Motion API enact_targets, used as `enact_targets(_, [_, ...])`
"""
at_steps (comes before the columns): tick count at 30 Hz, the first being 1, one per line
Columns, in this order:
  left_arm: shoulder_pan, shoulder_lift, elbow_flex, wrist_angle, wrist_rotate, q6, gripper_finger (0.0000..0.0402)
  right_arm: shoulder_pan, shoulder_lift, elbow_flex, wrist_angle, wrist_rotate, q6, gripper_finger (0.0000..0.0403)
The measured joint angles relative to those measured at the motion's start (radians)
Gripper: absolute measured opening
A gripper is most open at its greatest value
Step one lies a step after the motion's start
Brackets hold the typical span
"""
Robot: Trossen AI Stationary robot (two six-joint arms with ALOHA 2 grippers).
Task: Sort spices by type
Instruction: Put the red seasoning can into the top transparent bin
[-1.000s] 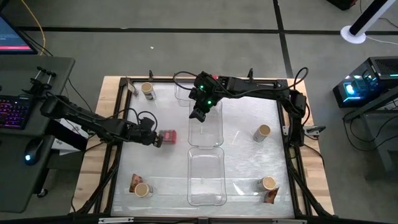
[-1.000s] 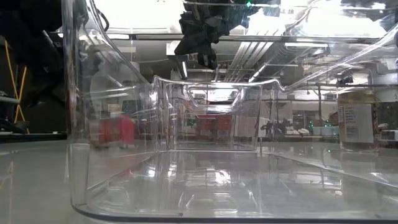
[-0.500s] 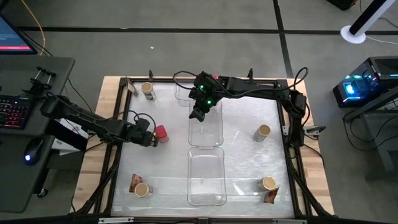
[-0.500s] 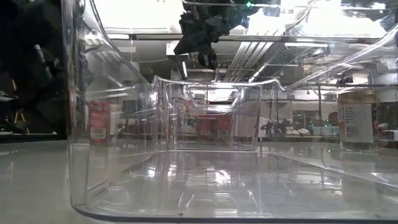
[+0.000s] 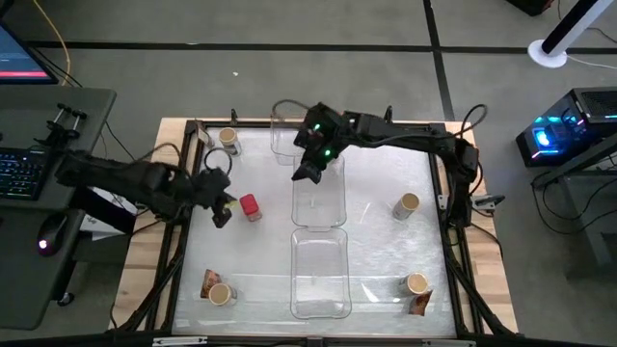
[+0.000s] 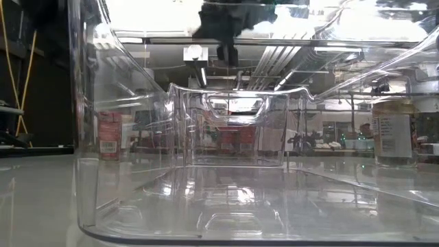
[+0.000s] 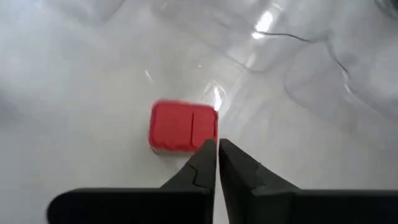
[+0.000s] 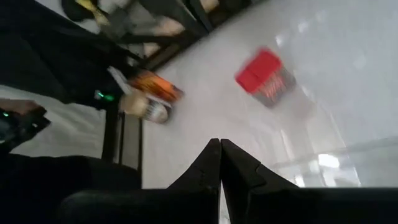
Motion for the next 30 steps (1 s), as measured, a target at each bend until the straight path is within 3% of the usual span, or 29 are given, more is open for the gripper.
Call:
enact_targets(7, [0.124, 0.172, 0.211, -0.162, 0.055, 0.759, 0.0095, -0.010, -0.042, 0.135, -0.057, 0.000, -0.015, 0.0000])
enact_targets(10, [0.155, 0.275, 0.285, -0.253, 0.055, 0.944, 0.0145, -0.003, -0.043, 0.195, -0.120, -0.001, -0.016, 0.0000])
enact_targets(16, [0.157, 0.428, 0.379, -0.320, 0.047, 1.044, 0.0230, 0.016, -0.041, 0.243, -0.210, 0.017, -0.035, 0.0000])
enact_targets(20, [0.139, 0.425, 0.384, -0.301, 0.091, 1.048, 0.0271, 0.020, -0.043, 0.254, -0.252, 0.037, -0.043, 0.0000])
enact_targets(24, [0.129, 0.430, 0.377, -0.281, 0.181, 1.081, 0.0290, 0.020, -0.040, 0.254, -0.275, 0.040, -0.065, 0.0000])
enact_targets(30, [0.122, 0.431, 0.250, -0.162, 0.181, 1.269, 0.0292, 0.020, -0.041, 0.253, -0.288, 0.040, -0.087, 0.0000])
